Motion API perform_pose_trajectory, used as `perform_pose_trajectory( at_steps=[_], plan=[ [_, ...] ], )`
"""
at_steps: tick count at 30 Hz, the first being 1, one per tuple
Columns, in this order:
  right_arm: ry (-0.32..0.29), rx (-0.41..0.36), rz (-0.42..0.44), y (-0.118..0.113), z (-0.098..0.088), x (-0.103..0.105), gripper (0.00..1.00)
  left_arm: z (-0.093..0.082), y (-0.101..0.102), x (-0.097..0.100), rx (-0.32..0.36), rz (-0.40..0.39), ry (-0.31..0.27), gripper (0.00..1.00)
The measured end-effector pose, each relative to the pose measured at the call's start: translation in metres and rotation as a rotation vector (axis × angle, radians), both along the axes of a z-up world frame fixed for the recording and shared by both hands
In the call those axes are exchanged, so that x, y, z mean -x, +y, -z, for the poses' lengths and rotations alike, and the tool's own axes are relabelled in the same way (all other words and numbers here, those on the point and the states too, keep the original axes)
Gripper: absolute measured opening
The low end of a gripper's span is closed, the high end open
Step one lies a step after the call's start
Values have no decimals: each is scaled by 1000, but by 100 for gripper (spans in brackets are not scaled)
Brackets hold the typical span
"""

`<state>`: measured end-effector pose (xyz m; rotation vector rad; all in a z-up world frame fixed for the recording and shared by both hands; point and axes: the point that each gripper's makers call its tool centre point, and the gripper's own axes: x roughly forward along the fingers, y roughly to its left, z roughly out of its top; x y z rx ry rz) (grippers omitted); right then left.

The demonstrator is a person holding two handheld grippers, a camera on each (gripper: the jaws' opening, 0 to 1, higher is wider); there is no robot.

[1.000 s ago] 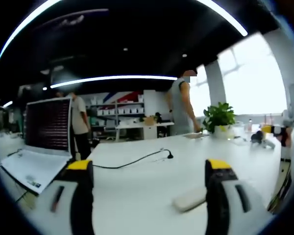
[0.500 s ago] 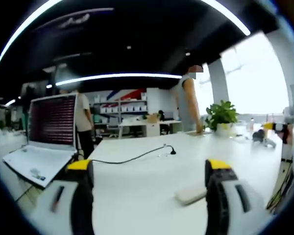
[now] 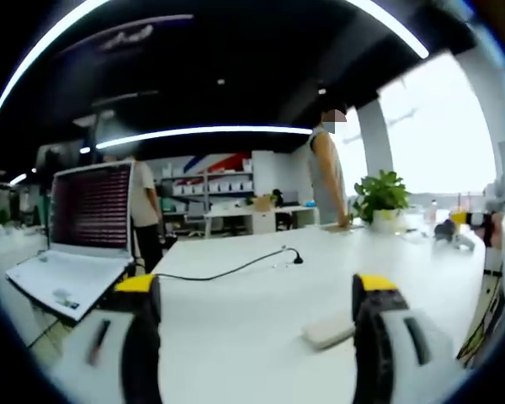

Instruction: Arrange the utensils inside the cutlery case until each visible utensil rests in its matching compartment.

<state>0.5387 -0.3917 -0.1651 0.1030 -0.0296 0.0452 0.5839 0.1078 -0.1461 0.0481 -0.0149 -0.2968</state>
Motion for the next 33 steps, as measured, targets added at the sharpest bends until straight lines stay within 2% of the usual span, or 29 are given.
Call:
perform_pose_trajectory(
  at_steps=[11,15,21,25,33],
  plan=[
    [34,4,-30,8,11,-4,99,-1,-10,8,-23,33,-29,100],
    [45,32,-6,4,14,-4,99,-2,-11,8,-33,32,-34,100],
    [39,12,-9,1,17,-3,99,-1,-15,6,-45,35,-27,100],
    [2,-23,-33,4,12,-2,99,-6,-17,7,-28,47,-42,100],
    [26,-7,-31,3,17,-4,99,-7,-14,7,-29,39,-51,100]
  ],
)
